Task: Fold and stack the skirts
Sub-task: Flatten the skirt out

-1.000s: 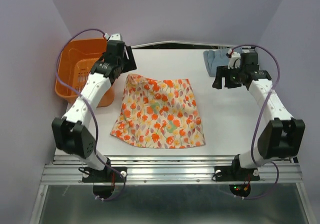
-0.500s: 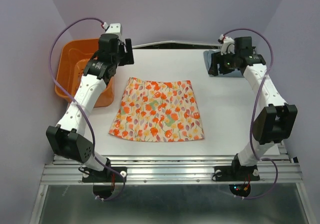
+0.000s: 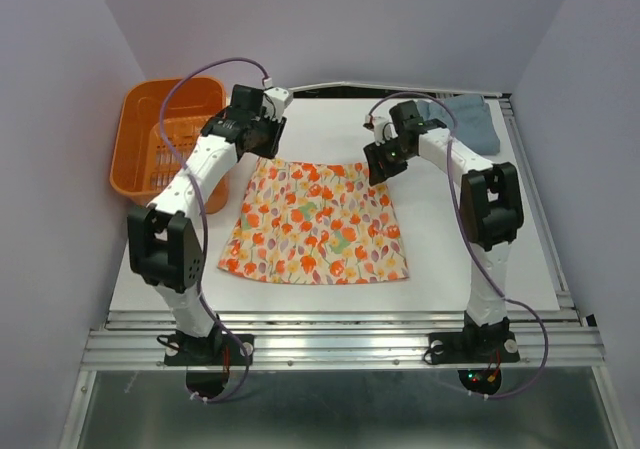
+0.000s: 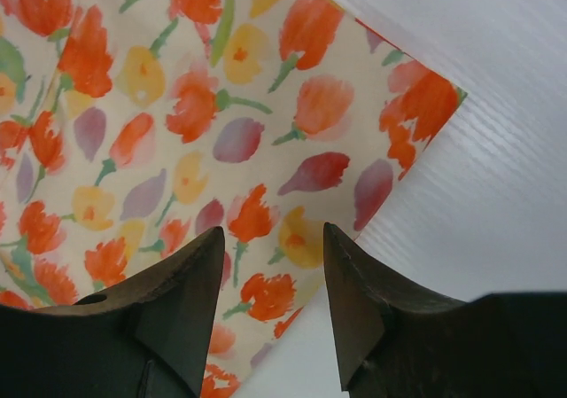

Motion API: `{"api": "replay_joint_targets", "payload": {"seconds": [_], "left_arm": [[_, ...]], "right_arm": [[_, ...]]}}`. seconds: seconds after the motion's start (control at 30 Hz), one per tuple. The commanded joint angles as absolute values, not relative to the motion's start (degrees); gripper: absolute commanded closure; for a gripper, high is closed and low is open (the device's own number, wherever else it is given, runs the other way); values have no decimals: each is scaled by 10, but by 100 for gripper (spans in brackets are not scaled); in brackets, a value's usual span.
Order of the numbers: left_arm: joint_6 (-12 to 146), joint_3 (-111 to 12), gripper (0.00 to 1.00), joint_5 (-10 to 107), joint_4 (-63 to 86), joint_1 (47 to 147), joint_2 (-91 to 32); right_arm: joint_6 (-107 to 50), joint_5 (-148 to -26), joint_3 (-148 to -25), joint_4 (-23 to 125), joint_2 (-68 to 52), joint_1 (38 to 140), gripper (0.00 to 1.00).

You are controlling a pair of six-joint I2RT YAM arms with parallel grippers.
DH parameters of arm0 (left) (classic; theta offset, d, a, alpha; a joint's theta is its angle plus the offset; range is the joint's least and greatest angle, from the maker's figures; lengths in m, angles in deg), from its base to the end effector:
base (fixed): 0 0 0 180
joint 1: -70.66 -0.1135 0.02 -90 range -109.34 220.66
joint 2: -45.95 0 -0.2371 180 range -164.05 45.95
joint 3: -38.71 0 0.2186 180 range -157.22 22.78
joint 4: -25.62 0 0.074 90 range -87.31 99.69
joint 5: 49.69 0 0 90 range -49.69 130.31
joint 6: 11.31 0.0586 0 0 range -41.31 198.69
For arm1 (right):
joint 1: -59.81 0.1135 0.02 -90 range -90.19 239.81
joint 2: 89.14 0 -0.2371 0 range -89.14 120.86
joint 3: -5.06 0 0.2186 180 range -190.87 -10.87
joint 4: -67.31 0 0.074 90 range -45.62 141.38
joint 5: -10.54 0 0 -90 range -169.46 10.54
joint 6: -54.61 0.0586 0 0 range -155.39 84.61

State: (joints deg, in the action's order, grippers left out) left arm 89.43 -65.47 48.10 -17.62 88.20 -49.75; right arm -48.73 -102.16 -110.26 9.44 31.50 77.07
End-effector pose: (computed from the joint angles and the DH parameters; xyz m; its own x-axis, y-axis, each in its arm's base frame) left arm 0.3487 -0.1186 0.3064 -0.4587 0.3386 -0.8216 0.4990 0.8632 0.0772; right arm 0.3908 0.1451 0.1829 -0.7278 -0.4490 -0.5183 -0.6247 0.7459 0.2311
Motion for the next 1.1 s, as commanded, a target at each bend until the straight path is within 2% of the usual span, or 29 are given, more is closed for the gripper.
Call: {"api": "replay_joint_targets", "payload": {"seconds": [0.0, 0.17, 0.33, 0.4, 0.6, 0.67, 0.8, 0.9, 0.97, 1.0, 1.07], "left_arm": [[930, -738, 66, 476, -216, 882, -578], [921, -794, 73, 425, -218, 882, -696], [935, -867, 77, 368, -227, 883, -801], [942, -901, 81, 363, -227, 885, -827], [970, -981, 81, 393, -252, 906, -899], [981, -1000, 81, 398, -258, 922, -919], [1009, -1048, 75, 486, -292, 949, -937], [1009, -999, 64, 560, -265, 955, -885], [993, -946, 45, 567, -225, 955, -805], [989, -905, 41, 566, -207, 954, -782], [985, -886, 38, 555, -184, 947, -733]], "right_arm": [[-488, -981, -1134, 145, 332, 761, 46], [-489, -911, -1089, 166, 351, 761, 48], [-503, -900, -1019, 175, 324, 761, 50], [-504, -900, -997, 175, 313, 761, 50], [-537, -891, -903, 147, 248, 761, 52], [-552, -921, -875, 123, 218, 761, 55], [-561, -981, -869, 68, 155, 761, 53], [-530, -976, -913, 66, 134, 753, 50], [-523, -972, -943, 66, 137, 746, 44], [-522, -965, -958, 66, 140, 739, 42], [-518, -953, -991, 65, 157, 733, 37]]}}
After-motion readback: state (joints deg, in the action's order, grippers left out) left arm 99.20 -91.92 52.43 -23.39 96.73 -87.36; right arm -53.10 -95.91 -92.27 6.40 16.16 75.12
